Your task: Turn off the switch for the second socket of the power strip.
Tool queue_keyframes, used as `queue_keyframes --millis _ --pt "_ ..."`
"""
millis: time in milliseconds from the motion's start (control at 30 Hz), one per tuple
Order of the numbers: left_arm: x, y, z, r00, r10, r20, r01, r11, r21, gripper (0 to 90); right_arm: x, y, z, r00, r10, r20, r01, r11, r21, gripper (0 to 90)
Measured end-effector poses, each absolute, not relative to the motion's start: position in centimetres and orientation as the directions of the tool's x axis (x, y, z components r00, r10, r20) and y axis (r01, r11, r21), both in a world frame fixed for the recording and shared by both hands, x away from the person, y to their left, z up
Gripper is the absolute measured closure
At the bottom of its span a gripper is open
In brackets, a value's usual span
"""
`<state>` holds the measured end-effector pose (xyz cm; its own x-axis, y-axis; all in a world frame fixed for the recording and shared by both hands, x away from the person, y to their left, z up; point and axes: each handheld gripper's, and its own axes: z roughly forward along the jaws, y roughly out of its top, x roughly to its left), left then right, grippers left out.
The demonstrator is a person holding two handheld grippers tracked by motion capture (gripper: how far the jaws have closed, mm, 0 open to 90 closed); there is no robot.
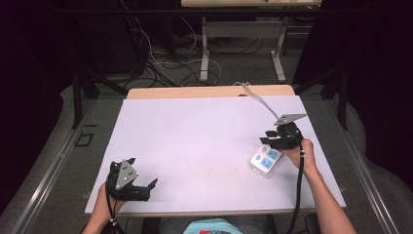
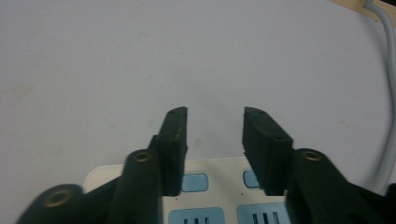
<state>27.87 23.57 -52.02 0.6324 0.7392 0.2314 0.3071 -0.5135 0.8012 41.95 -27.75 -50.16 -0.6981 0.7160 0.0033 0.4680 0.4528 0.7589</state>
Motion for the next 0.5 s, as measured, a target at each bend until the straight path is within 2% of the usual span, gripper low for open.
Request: queue_keyframes --millis 133,500 --pt "27.86 23.57 -52.02 0.632 0.739 0.233 0.306 -0.515 0.801 0.0 41.78 -27.75 -50.15 -0.708 0.706 -0.011 0.449 0.462 0.765 90.0" --pt "27.88 23.50 -52.10 0.632 0.743 0.222 0.311 -0.505 0.805 0.0 41.35 -27.49 -49.79 -0.705 0.709 -0.038 0.440 0.479 0.760 90.0"
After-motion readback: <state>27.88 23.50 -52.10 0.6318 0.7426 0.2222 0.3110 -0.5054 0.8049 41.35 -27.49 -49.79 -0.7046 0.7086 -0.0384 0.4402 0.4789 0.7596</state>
